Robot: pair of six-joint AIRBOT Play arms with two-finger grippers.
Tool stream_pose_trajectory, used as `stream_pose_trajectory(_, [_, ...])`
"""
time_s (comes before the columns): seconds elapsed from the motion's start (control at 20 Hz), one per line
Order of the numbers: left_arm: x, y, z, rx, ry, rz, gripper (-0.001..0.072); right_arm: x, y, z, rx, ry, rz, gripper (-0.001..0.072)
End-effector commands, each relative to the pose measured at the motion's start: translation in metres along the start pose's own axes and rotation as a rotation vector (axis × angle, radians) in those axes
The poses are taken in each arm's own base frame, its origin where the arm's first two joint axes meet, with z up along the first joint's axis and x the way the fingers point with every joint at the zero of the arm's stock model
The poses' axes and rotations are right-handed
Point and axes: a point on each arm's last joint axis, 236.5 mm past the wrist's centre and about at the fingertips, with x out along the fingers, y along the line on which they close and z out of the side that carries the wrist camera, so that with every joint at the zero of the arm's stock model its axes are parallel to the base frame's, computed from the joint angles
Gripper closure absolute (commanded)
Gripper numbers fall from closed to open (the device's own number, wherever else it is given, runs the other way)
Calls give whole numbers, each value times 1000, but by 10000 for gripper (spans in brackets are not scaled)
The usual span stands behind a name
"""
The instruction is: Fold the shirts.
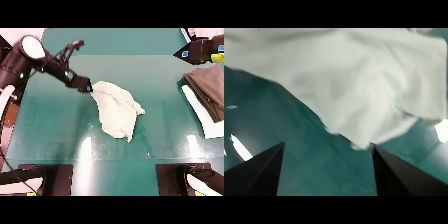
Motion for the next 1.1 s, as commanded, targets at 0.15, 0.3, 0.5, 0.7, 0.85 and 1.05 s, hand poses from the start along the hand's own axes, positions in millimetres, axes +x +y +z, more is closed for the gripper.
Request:
stream_pose_trajectory(0.15, [97, -40, -107, -141, 95, -118, 102, -1, -2, 2, 6, -10, -6, 696])
stream_pose_trajectory(0.3, [132, -52, -114, -94, 28, -81, 102, -1, -2, 1, 6, -5, -5, 696])
stream_pose_trajectory(0.5, [139, -56, -93, -134, -77, -61, 102, -1, -2, -5, 6, 23, -3, 696])
stream_pose_trajectory(0.7, [139, -62, -108, -151, -12, -80, 649, -1, -2, -10, 6, 42, -3, 696])
stream_pose_trajectory(0.85, [119, -54, -117, -72, 70, -44, 680, -1, -2, -11, 6, 49, -3, 696])
stream_pose_trajectory(1.05, [-18, -5, -62, 78, -97, 214, 680, 3, -3, -32, 14, 144, 2, 696])
